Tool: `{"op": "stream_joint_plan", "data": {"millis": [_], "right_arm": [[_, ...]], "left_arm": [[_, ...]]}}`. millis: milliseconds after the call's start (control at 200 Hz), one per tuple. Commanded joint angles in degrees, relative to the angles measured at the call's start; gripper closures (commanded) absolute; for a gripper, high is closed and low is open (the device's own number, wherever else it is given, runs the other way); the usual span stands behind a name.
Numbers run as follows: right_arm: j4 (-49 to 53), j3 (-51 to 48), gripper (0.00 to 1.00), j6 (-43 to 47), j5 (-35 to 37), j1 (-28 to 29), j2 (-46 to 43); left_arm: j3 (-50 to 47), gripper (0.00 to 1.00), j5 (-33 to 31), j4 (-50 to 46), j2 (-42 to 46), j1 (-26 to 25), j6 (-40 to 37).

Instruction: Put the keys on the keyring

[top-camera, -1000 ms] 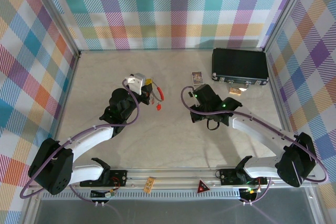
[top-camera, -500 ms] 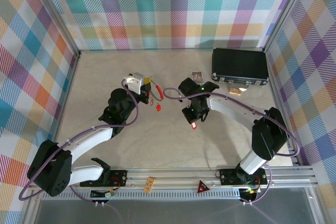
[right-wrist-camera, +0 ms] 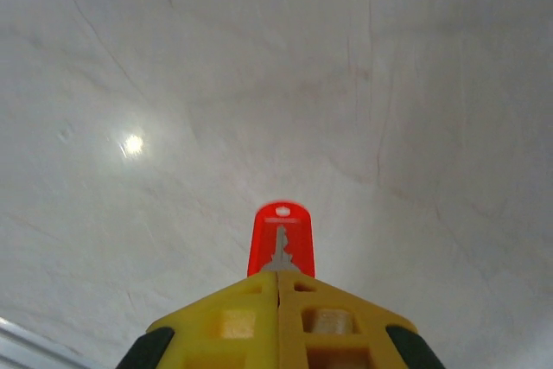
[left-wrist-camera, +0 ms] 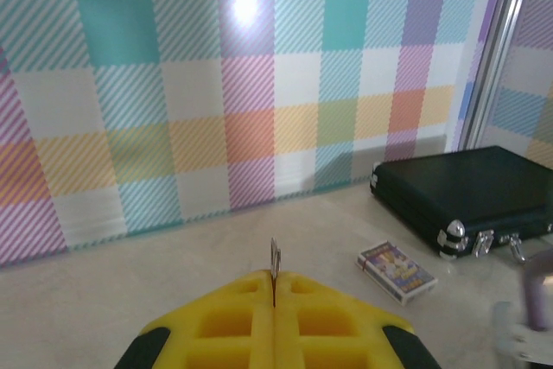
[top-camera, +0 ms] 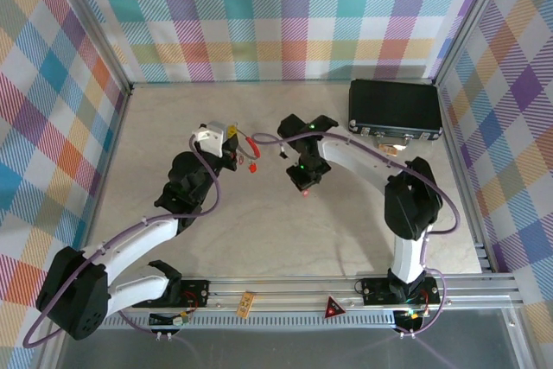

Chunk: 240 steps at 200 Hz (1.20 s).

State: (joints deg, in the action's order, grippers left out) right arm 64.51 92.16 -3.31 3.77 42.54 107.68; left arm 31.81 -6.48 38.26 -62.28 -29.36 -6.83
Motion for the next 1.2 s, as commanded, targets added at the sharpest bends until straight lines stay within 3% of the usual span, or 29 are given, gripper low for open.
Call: {"op": "stream_joint_plan", "data": {"millis": [0,180,600,1195], "right_arm": [[2.2,5.4,1.00,2.5,-0.3,-0.4,3.7],[-2.6,4.4,1.00,2.0,-1.7,-1.6,5.3],[-7.4,-10.7,1.00,0.2,-3.6,-2.0,0.5],[-0.7,-13.8,1.00,1.0,-4.2,-2.0,3.2]], "left_arm": [[-1.7,1.00,-2.4,4.5,2.4,0.5,-0.8],[-1.8,1.00,-2.7,4.5,2.7,0.5,-1.1],[-1.8,1.00,-6.0,5.0,1.0,0.5,-0.6],[-1.8,1.00,-6.3,5.5,0.6,0.5,-0.1]]}}
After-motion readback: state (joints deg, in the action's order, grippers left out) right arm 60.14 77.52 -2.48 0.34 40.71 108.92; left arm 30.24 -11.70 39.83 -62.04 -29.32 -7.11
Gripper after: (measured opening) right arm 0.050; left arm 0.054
